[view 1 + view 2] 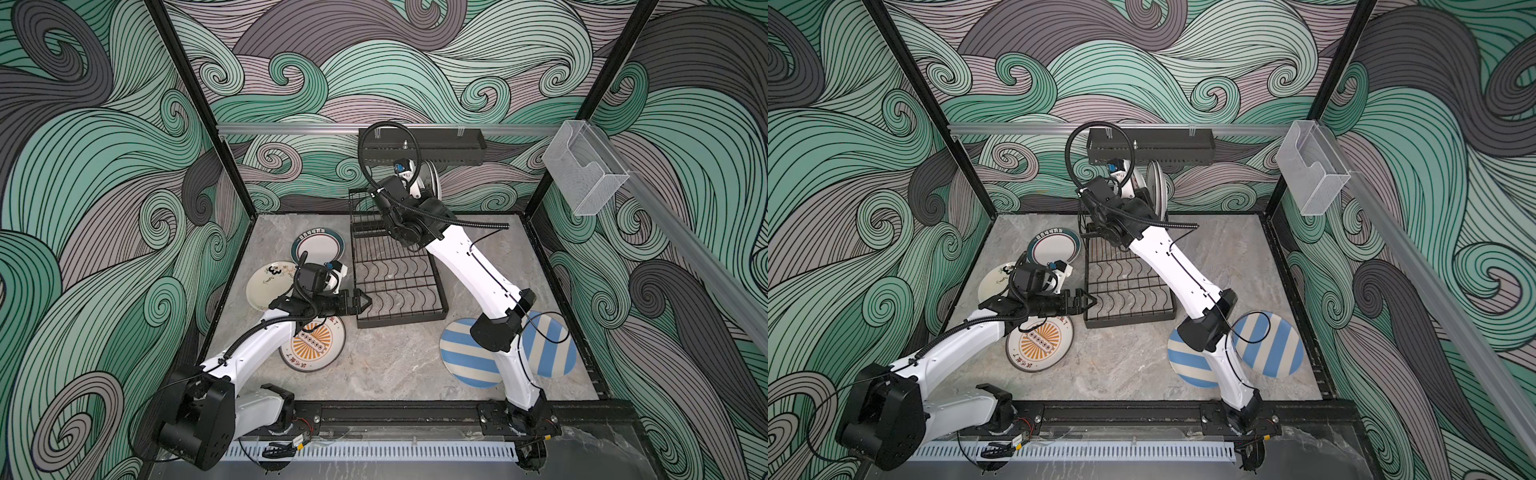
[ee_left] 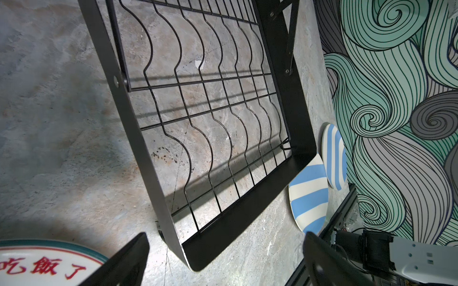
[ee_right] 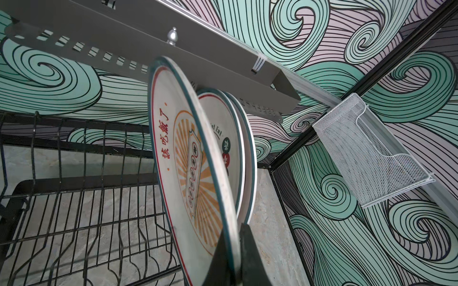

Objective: Load plates into a dish rack
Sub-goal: Place the plate on the dish rack.

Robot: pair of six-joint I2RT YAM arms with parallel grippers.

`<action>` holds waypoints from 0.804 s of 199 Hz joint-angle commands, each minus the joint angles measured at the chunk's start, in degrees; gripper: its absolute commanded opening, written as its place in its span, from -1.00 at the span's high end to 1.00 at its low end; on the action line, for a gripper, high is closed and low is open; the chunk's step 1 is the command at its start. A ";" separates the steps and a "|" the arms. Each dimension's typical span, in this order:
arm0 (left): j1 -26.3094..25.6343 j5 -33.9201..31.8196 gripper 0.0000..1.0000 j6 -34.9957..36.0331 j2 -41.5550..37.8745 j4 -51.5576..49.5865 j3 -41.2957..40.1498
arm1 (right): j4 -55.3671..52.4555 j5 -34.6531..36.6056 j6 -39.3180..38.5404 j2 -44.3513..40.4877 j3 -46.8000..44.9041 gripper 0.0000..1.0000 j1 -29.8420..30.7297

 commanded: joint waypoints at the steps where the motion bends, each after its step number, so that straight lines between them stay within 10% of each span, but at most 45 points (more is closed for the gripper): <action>1: 0.37 0.91 -0.97 0.39 -0.61 0.88 -0.05 | 2.35 4.84 1.09 -0.43 2.12 1.00 -0.24; 160: 0.37 0.82 -0.97 0.64 -1.06 0.62 -0.54 | 2.66 4.03 3.44 3.17 -0.61 1.00 -2.04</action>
